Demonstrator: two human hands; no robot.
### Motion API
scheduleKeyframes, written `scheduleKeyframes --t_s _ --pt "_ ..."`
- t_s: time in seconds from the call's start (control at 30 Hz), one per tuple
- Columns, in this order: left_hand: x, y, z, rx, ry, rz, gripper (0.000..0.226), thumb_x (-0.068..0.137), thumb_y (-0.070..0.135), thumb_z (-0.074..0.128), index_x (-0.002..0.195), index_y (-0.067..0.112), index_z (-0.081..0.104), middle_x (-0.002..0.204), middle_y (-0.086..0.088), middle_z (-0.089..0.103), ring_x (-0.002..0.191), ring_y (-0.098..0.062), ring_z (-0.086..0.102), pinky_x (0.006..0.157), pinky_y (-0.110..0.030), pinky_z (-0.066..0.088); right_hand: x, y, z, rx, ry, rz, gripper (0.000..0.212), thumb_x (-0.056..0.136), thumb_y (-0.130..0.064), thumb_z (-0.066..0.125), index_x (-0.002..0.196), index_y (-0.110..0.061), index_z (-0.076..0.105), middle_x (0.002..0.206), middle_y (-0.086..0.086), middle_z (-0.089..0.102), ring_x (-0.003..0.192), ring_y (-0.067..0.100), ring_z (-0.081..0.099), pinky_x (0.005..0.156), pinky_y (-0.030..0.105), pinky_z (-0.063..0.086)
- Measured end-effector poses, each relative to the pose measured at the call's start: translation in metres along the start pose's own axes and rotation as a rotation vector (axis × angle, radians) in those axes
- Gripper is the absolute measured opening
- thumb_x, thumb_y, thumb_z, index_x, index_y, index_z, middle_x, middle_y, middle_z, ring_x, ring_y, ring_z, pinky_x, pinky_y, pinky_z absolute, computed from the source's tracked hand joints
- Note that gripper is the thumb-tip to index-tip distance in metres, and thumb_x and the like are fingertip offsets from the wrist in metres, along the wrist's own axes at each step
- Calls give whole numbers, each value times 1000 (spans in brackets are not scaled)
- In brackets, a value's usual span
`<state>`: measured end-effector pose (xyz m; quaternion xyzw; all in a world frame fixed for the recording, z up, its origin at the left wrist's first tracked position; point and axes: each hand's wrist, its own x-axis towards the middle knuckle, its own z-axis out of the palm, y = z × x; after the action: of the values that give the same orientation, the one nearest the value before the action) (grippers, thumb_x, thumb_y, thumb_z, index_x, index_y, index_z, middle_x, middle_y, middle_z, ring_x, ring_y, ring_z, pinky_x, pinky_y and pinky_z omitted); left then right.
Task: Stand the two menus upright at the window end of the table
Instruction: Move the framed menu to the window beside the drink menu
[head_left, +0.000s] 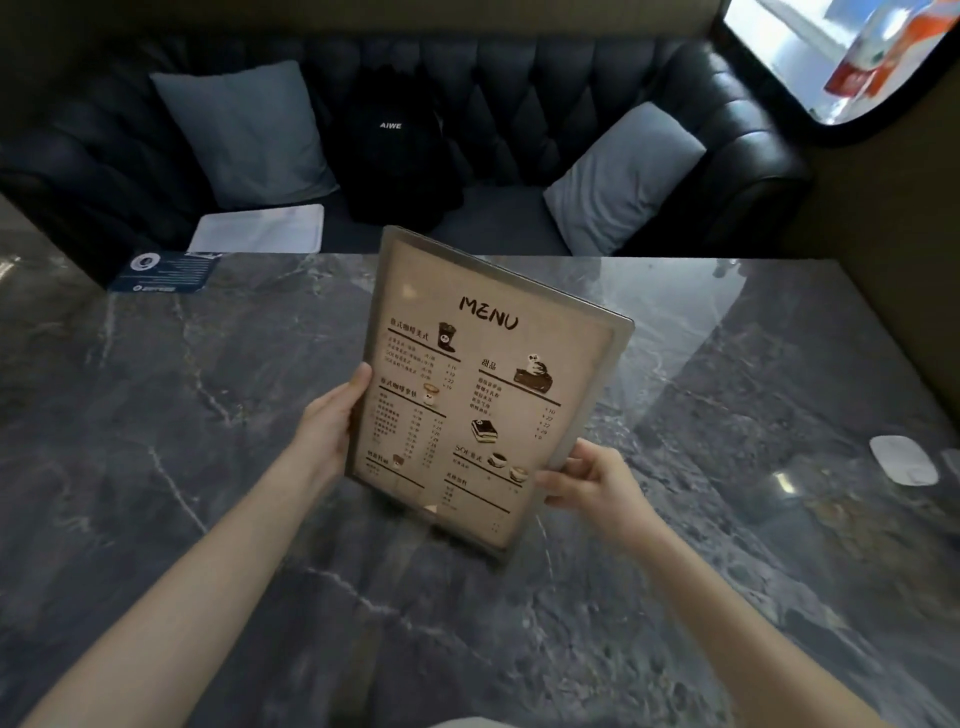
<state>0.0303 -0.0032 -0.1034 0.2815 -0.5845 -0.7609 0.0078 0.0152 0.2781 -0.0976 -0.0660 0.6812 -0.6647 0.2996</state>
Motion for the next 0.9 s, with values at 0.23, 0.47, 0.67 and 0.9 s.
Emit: scheduleKeyframes --t_s 0.23,0.47,0.67,0.9 --pt "10 14 81 34 -70 -29 28 87 36 56 92 10 66 70 3 76 65 -9 72 48 -19 53 -18 -19 -65 11 83 -26 24 82 10 56 96 -8 60 75 -10 75 70 3 71 59 17 57" --pt "20 19 190 64 -196 -39 64 73 48 59 119 4 59 113 -9 67 102 -22 63 74 -30 49 -48 -43 -159 -56 209 -92 26 83 5 58 96 -17 64 79 -9 77 84 12 72 72 25 59" --pt "33 10 290 66 -249 -55 42 86 39 54 112 7 61 111 -8 67 103 -23 62 78 -31 50 -73 -52 -239 -110 311 -118 27 83 3 59 94 -22 63 75 -16 76 83 7 72 67 20 58" --pt "49 4 398 125 -367 -58 41 88 40 53 111 7 63 105 -5 69 86 -12 69 62 -21 56 -92 -55 -318 -132 454 -147 28 82 -5 63 88 -33 62 80 -16 73 82 3 71 65 18 58"
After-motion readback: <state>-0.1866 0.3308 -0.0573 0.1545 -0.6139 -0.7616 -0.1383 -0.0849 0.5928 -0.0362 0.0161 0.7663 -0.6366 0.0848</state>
